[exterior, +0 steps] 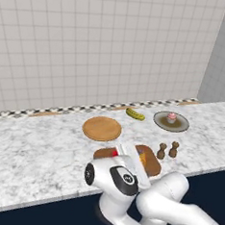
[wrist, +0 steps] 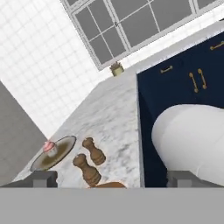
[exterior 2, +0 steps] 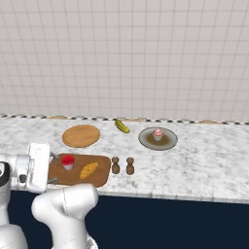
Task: From the different types of pastries on the counter, select a croissant and place it on the cutting board. Then retrieve a jar of jam from the cabinet and place it alongside the croissant on the cutting board.
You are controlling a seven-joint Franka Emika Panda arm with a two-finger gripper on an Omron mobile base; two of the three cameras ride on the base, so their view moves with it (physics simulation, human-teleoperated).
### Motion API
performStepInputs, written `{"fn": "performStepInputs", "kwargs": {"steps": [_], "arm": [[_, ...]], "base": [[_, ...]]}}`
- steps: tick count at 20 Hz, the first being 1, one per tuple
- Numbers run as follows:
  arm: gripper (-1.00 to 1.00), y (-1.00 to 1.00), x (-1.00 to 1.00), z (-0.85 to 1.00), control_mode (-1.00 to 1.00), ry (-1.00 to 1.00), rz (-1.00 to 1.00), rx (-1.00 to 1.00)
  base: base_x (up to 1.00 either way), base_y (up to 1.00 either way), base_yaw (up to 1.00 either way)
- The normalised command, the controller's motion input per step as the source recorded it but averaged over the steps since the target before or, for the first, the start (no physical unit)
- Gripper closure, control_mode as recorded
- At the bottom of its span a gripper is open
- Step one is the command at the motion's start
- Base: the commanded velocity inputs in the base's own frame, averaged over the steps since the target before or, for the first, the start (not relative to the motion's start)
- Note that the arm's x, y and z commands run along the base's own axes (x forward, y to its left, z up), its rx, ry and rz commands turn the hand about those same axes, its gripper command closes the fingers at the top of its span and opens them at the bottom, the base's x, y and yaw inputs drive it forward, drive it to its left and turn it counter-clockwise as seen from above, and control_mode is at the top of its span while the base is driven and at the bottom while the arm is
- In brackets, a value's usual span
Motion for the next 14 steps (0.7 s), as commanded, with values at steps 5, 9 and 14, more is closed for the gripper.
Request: {"fn": "performStepInputs", "kwargs": {"steps": [5, 9, 14], "arm": [[-1.0, -0.54, -0.49, 0.84, -1.0, -0.31, -0.18, 0.02], [-1.0, -0.46, -0.42, 0.95, -1.0, -0.26, -0.19, 0.0], [-1.0, -0.21, -0.28, 0.98, -1.0, -0.21, -0.19, 0.0]], "base": [[0.0, 0.0, 0.0], [0.0, 0.0, 0.0], [0.0, 0.0, 0.0]]}}
